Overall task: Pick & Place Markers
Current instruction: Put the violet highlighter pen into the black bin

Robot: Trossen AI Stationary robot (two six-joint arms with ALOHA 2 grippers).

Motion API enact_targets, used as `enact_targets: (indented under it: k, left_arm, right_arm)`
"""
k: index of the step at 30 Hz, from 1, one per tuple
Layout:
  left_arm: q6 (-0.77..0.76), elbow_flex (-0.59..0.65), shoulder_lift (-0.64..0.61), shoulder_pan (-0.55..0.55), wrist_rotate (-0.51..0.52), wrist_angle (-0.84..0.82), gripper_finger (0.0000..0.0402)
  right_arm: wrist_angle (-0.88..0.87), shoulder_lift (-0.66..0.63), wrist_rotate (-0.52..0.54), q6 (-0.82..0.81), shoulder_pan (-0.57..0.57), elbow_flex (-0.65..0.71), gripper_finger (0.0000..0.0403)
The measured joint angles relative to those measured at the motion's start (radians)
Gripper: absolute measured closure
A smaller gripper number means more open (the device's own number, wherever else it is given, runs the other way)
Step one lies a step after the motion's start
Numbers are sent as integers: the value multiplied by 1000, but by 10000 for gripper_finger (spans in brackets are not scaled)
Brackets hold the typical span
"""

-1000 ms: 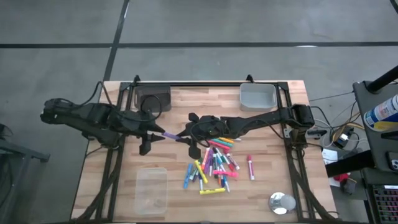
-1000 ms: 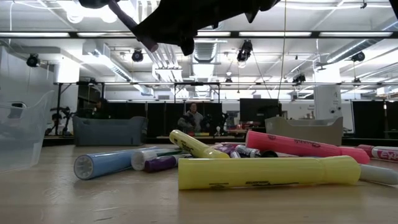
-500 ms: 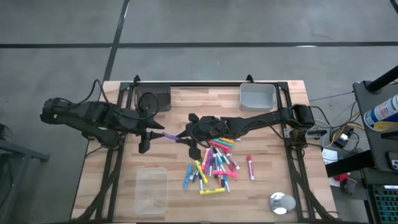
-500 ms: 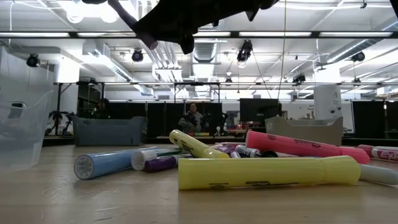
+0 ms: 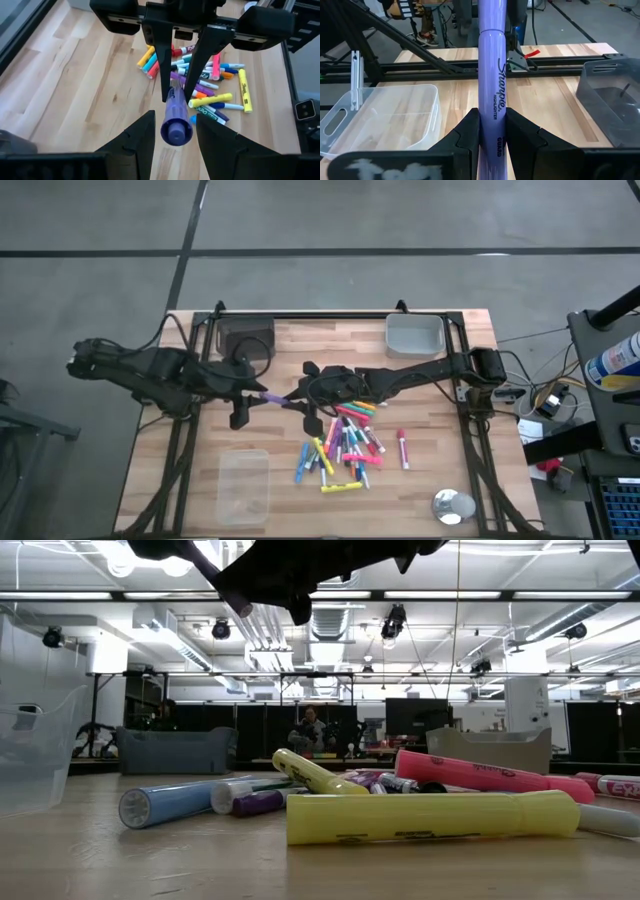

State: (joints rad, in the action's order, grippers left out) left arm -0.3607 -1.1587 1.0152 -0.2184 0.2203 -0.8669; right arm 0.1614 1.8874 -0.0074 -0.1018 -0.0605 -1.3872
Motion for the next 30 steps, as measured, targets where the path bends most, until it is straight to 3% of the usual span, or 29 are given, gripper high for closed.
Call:
enact_targets:
  k: [7,18,30]
  left_arm:
    - [7,0,12,-1,-16,0,263]
    - [9,0,9,0,-22,0,338]
    - [7,1,8,0,-23,0,338]
  right_arm:
    - [-1,0,2,0,0,0,332]
    - [-2,0,2,0,0,0,332]
    - [-5,0,2,0,0,0,332]
